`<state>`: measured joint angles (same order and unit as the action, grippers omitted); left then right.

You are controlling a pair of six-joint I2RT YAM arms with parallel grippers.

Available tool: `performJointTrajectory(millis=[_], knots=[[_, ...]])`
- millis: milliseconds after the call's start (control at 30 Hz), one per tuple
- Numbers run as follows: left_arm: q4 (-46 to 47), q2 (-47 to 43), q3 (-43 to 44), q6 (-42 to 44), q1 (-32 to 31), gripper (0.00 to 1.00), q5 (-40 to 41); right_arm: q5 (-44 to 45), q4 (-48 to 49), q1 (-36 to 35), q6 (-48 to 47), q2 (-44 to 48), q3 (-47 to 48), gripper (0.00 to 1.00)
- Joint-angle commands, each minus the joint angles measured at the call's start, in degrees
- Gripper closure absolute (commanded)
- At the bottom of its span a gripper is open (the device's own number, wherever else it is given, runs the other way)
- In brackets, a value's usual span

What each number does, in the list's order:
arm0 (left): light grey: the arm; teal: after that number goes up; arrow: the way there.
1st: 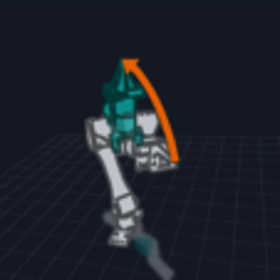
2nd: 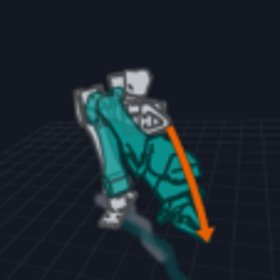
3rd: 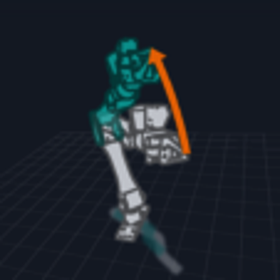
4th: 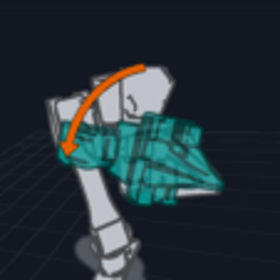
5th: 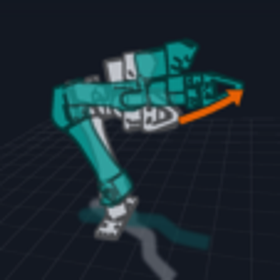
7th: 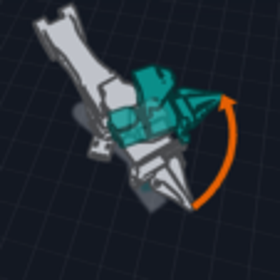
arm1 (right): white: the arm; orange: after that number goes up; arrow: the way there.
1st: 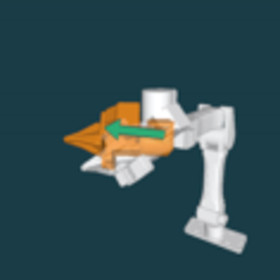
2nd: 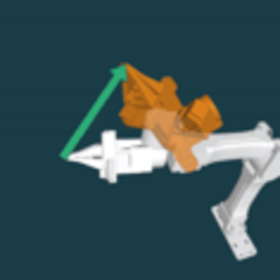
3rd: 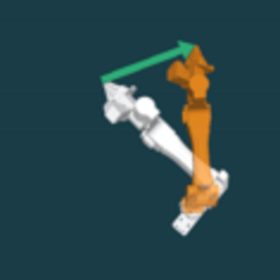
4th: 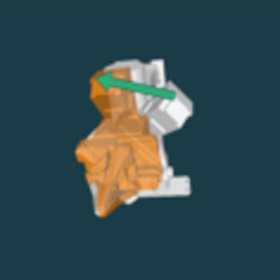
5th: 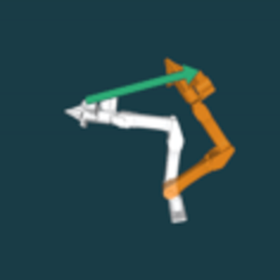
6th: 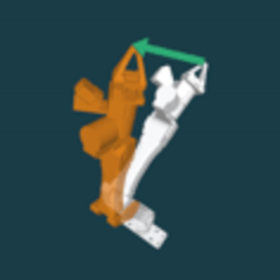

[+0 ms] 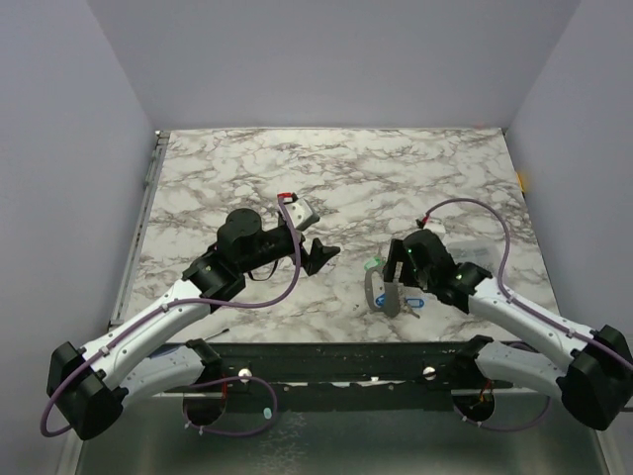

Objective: Put the keys on the keyring

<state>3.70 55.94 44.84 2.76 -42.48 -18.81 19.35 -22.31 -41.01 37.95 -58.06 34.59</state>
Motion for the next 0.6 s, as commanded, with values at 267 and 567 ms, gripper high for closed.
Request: performJointTrajectory(millis=[267, 567], knots=[[-0.19, -0.75, -0.63, -0.7, 0.04, 0.12, 0.13, -19.79, 2.46, 15.57, -2.27, -7.67, -3.01, 0.36], [-0.23, -0.4, -0.46, -0.92, 0.07, 0.12, -0.22, -20.73, 5.75, 15.57, -0.57, -10.08, -5.9, 0.53]])
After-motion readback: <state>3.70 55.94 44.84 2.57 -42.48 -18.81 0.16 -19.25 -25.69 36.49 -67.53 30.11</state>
